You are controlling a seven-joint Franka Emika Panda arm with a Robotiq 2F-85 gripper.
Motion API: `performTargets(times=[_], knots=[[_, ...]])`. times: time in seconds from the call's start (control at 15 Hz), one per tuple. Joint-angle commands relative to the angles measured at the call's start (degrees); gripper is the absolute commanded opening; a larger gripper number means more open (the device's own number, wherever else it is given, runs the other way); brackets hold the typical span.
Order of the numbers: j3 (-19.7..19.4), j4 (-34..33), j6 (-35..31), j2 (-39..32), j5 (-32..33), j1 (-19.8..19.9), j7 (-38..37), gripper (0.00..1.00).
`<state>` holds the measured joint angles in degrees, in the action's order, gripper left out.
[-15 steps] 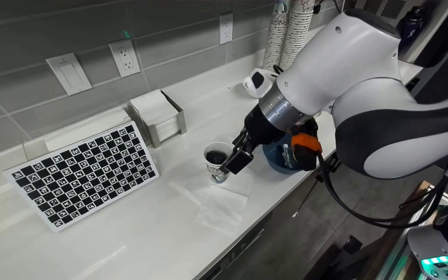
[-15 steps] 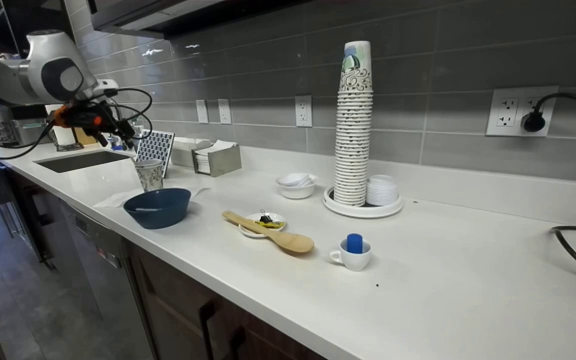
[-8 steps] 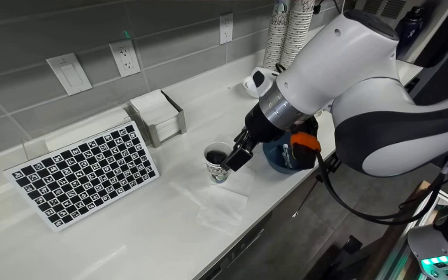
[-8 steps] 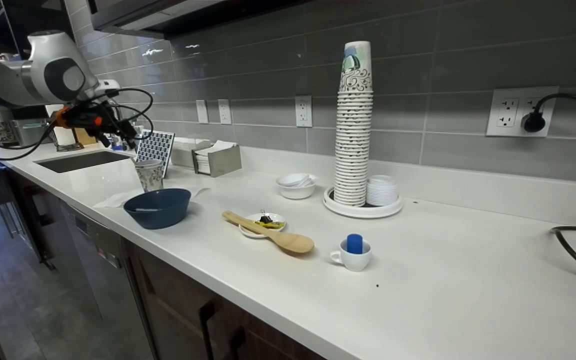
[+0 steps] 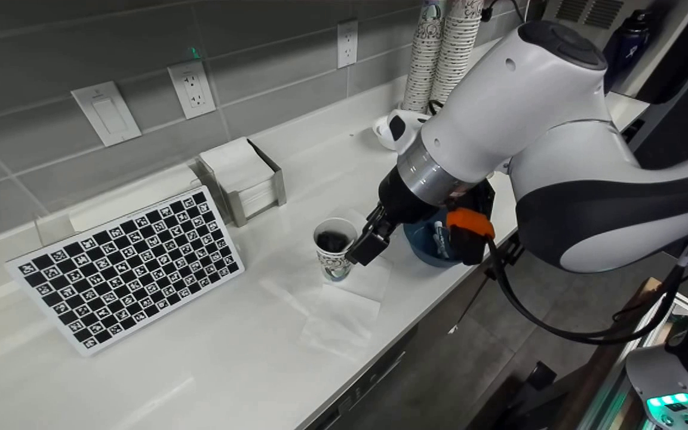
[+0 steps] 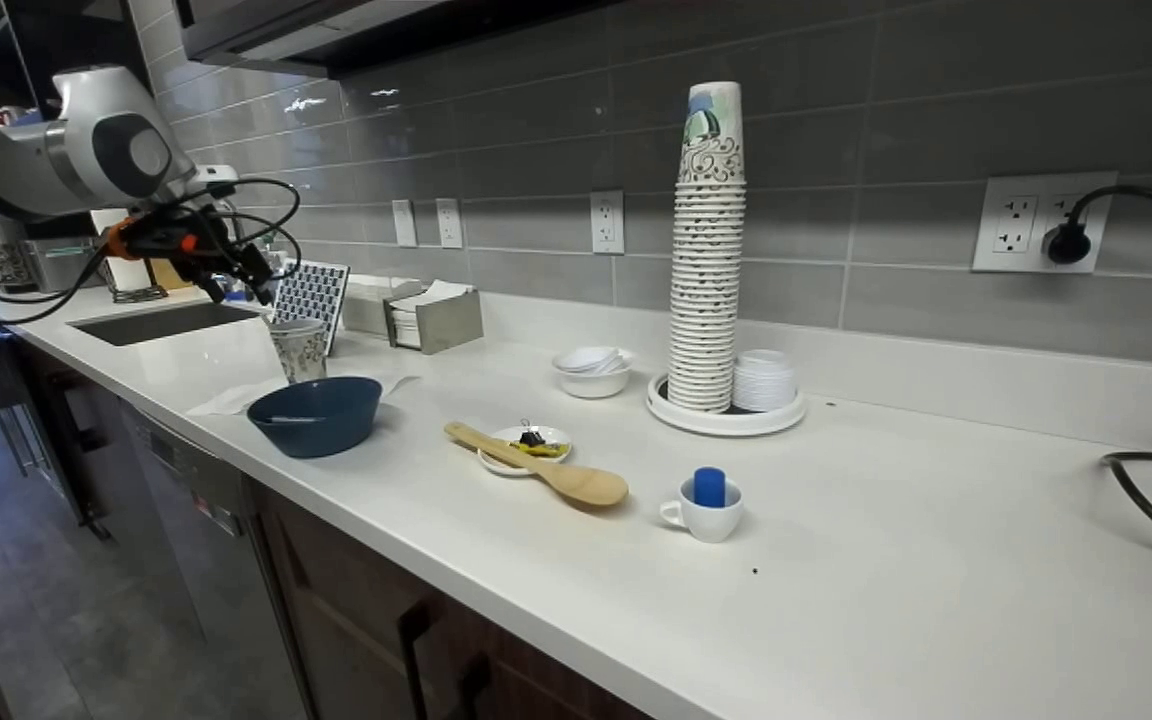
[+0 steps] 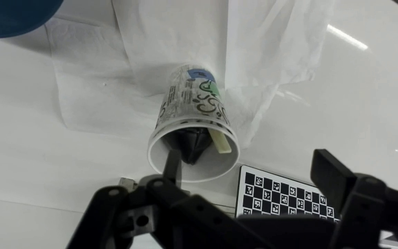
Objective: Remove the plastic spoon from the paper cup and put it in the blue bowl
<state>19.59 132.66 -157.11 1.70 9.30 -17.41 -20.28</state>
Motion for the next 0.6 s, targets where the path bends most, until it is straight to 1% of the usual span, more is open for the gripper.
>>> performTargets(times=[0.0,0.07,0.13,0.2,0.33,0.4,0.53], knots=[[0.3,-2.55,0.22,-2.3,2.17,0.05,-4.52,0.85],[0.3,-3.14,0.0,-3.01,2.37,0.02,-5.11,0.83],[0.29,-3.82,0.11,-3.76,3.38,0.03,-6.25,0.76],[0.27,-4.34,0.3,-4.43,3.74,-0.09,-6.66,0.76],[0.01,-5.39,0.54,-5.78,6.17,-0.28,-8.92,0.73],[-0.19,-5.83,0.86,-6.36,7.69,-0.38,-10.19,0.75],[-0.54,-6.45,1.85,-7.25,9.98,-0.52,-11.93,0.73]])
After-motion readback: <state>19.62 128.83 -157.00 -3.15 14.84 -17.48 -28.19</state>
